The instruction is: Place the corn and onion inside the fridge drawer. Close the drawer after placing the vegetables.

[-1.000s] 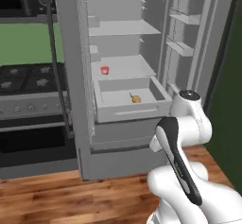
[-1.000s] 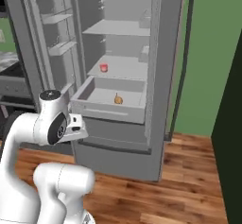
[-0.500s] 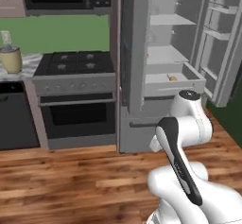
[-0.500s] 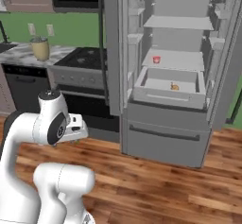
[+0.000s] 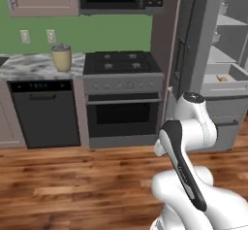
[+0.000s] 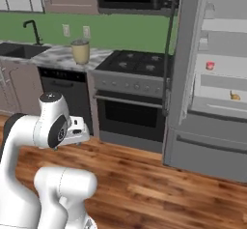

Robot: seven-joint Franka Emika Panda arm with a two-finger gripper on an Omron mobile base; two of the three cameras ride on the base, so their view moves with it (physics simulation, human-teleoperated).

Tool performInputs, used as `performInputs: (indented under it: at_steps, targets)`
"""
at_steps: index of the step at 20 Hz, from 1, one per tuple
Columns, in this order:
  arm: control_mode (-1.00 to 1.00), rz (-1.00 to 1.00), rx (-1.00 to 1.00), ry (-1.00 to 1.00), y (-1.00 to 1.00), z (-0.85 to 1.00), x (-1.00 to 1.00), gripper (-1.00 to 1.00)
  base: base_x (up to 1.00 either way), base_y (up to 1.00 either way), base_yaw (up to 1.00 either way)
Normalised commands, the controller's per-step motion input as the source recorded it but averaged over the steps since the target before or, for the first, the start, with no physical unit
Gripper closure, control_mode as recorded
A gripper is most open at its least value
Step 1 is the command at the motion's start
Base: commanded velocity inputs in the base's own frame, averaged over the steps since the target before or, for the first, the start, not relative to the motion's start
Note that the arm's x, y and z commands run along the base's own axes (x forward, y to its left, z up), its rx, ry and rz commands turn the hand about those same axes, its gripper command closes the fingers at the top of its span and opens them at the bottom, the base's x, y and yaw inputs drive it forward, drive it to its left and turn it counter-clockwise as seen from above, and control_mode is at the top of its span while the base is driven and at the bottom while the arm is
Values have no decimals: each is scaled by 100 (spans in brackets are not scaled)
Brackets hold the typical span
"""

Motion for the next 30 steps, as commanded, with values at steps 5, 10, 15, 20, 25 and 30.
performInputs:
  at_steps: [5,10,15,20,25,30]
  targets:
    - [100,0,0,0,0,0,0,-100,33,100,10]
    - [100,0,0,0,0,0,0,-100,36,100,12]
    - [100,0,0,0,0,0,0,-100,56,100,10]
    - [100,0,0,0,0,0,0,-100,87,100,5]
    - [100,0,0,0,0,0,0,-100,100,100,8]
    - [100,0,0,0,0,0,0,-100,98,100,8]
